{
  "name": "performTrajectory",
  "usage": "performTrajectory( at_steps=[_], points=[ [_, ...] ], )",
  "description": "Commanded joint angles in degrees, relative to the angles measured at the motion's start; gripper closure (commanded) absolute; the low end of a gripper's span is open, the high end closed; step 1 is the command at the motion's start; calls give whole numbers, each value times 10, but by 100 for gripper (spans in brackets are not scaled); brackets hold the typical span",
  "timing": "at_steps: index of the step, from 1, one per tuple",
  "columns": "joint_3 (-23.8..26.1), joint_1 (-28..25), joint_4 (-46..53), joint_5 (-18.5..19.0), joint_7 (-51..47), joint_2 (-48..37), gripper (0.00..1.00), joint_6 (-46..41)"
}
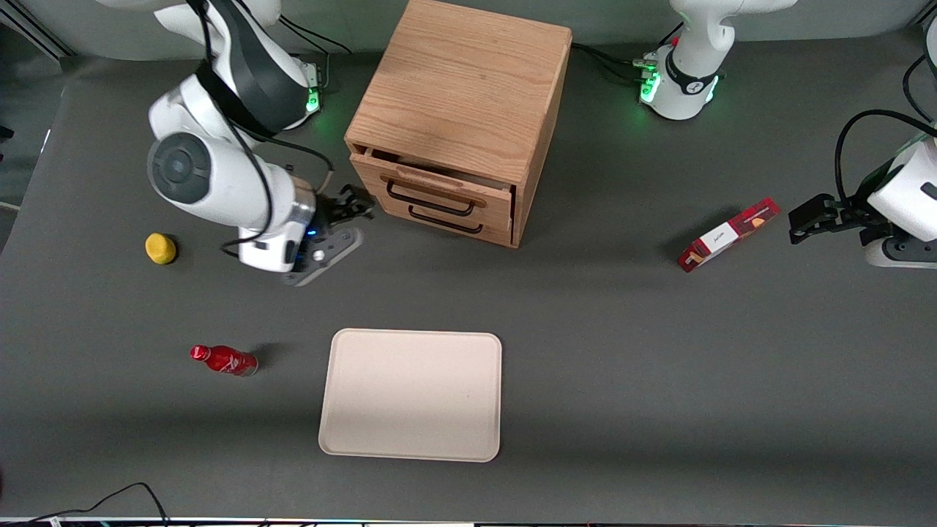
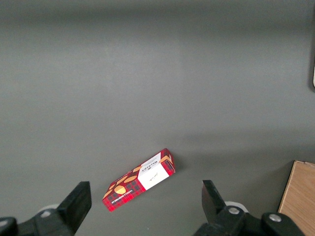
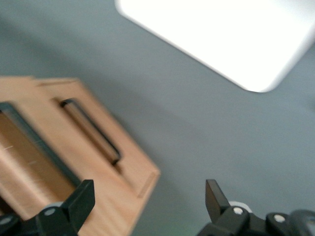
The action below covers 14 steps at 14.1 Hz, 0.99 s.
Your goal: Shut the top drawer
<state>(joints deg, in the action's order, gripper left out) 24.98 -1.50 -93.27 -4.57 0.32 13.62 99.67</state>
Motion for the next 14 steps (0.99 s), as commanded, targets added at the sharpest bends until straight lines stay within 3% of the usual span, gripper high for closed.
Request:
performTrajectory(
  at_steps=[1, 8, 14],
  points=[
    [-14, -3, -8, 60, -85, -46, 0, -12],
    [-199, -8, -16, 54, -87, -144, 0, -31],
    [-291, -8, -64, 54, -77, -203, 0, -51]
  ],
)
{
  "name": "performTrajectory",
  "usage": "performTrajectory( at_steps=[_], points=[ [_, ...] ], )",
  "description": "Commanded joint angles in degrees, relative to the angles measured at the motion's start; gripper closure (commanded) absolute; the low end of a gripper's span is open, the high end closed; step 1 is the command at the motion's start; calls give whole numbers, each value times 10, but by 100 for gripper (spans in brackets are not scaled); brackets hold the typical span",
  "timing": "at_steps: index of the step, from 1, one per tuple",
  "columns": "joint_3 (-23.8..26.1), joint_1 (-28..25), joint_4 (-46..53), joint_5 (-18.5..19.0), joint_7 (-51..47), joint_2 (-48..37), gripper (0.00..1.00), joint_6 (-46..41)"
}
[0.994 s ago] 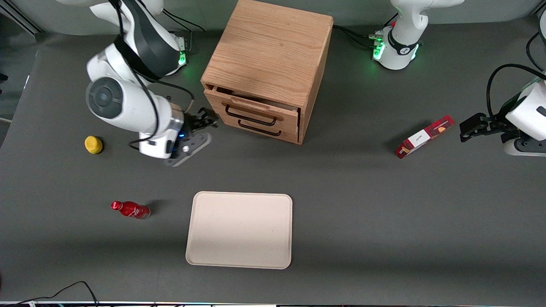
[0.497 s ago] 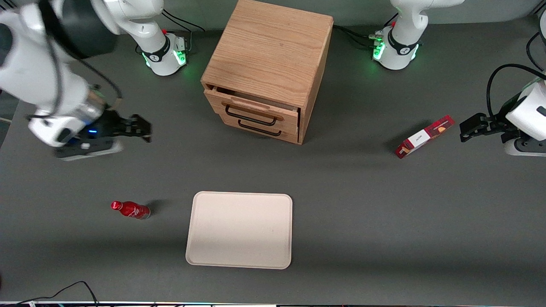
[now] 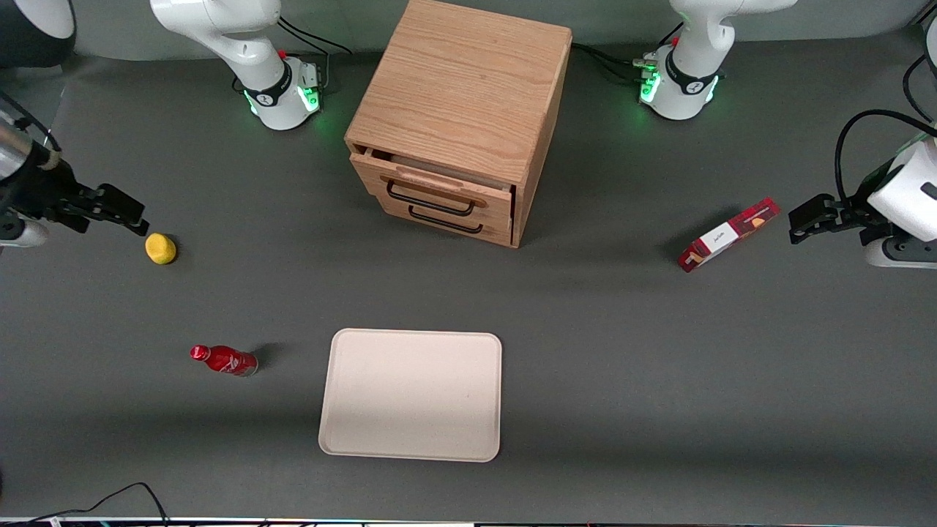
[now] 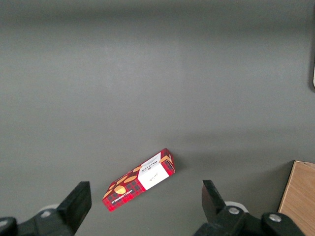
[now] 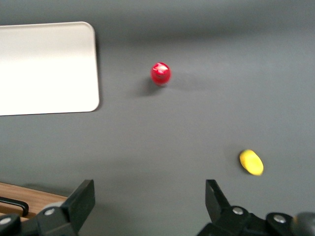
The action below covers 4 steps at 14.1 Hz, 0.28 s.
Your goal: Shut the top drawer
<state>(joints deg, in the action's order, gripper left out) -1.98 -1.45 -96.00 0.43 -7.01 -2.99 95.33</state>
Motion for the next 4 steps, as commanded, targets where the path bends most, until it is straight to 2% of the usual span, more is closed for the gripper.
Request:
performTrajectory(
  at_steps=[1, 4],
  points=[
    [-31, -8, -40, 4, -4, -43, 0, -9],
    [-36, -8, -44, 5, -5, -51, 0, -11]
  ],
)
